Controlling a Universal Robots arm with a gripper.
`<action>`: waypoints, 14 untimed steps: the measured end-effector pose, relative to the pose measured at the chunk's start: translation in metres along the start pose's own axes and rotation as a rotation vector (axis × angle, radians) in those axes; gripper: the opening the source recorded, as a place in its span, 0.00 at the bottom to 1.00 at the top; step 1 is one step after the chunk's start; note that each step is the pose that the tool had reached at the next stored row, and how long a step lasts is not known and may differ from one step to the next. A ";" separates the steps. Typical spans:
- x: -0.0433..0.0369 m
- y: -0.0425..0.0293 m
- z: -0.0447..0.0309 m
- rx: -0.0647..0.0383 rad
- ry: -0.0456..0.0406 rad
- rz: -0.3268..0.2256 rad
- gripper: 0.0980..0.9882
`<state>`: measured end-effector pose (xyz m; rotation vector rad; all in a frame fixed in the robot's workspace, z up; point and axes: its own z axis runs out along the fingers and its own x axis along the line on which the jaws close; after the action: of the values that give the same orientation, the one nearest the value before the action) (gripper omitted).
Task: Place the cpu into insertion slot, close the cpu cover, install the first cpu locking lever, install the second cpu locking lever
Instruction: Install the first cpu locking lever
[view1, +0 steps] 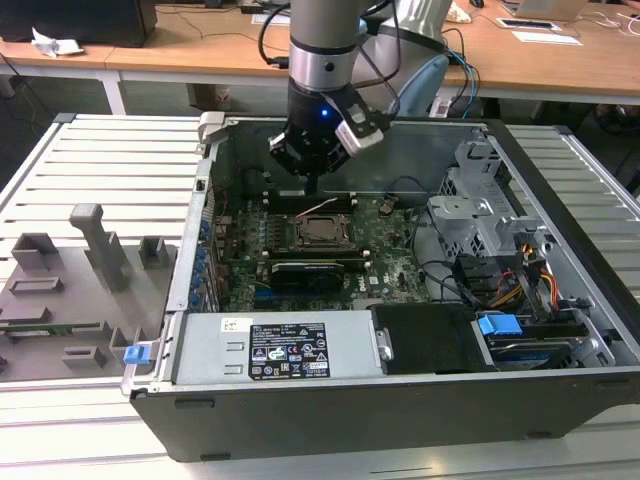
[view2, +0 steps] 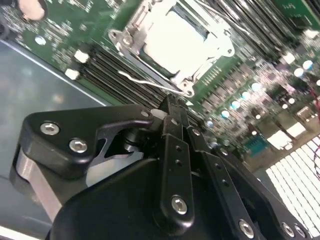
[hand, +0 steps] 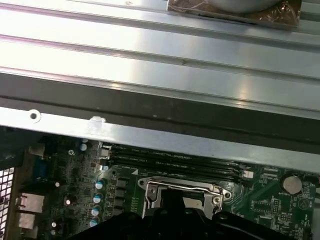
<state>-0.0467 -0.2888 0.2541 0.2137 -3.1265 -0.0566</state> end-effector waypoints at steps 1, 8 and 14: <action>-0.0006 -0.0001 0.0001 -0.008 -0.0010 0.000 0.01; -0.0041 -0.0038 0.0119 -0.083 -0.0143 0.066 0.01; -0.0089 -0.0055 0.0170 -0.079 -0.0138 0.066 0.01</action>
<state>-0.0374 -0.2925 0.2369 0.1100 -3.1344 -0.1816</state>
